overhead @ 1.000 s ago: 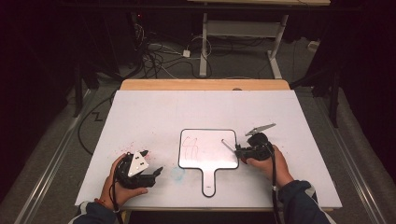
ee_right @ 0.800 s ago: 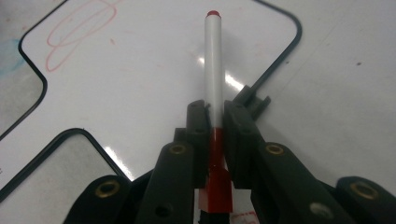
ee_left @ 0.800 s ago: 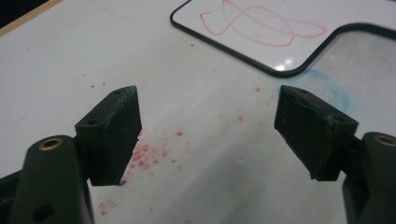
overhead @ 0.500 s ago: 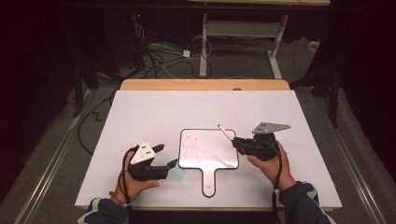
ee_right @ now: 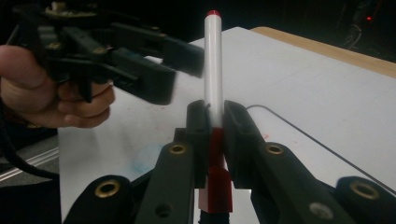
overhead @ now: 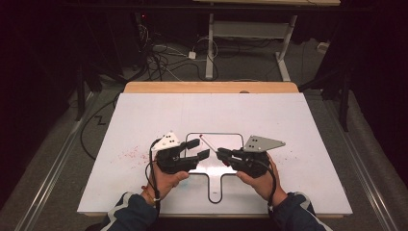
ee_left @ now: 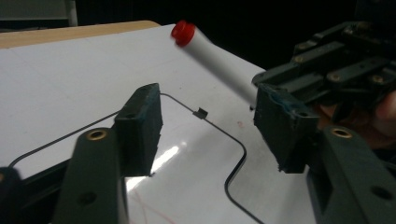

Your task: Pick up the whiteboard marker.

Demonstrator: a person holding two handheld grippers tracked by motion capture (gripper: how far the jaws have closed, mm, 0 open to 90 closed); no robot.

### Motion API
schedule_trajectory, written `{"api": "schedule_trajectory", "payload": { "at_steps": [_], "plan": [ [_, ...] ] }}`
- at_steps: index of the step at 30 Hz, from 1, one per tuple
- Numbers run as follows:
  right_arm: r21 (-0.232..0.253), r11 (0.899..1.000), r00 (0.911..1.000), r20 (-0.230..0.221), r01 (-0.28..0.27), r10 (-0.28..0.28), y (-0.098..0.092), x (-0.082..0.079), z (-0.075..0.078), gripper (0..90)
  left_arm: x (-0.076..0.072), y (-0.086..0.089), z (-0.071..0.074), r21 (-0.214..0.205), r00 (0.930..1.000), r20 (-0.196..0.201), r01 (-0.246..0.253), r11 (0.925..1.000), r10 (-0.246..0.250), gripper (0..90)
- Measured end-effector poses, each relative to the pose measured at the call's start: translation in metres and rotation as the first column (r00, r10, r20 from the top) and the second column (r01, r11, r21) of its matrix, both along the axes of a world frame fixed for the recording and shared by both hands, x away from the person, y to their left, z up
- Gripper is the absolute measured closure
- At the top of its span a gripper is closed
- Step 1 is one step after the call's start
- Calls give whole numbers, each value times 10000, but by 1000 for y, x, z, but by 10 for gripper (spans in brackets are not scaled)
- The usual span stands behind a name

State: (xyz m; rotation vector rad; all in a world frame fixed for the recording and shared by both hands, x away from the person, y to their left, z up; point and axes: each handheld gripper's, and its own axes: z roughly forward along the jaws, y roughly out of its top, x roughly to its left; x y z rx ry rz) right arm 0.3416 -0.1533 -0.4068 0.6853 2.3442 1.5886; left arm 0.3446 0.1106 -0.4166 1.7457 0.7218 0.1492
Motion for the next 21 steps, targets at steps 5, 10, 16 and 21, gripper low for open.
{"api": "schedule_trajectory", "payload": {
  "at_steps": [5, 10, 16, 21],
  "plan": [
    [-256, 9995, 9998, 58, -180, 182, 5, -1, -4, 821, 1, -6, 1, -332, 9995, -27, 317, 9989, -318, 577],
    [-477, 9988, 9998, 160, -111, 118, 7, -2, -6, 821, 2, -8, 0, -330, 9985, 52, 549, 9979, -547, 640],
    [-877, 9961, 9995, 318, -37, 65, 14, -2, -11, 819, 1, -16, 2, -692, 9985, 47, 554, 9961, -552, 742],
    [-931, 9956, 9991, 407, 146, -109, 15, -2, -12, 798, -3, -23, 6, -400, 9970, 430, 664, 9970, -647, 782]
  ]
}}
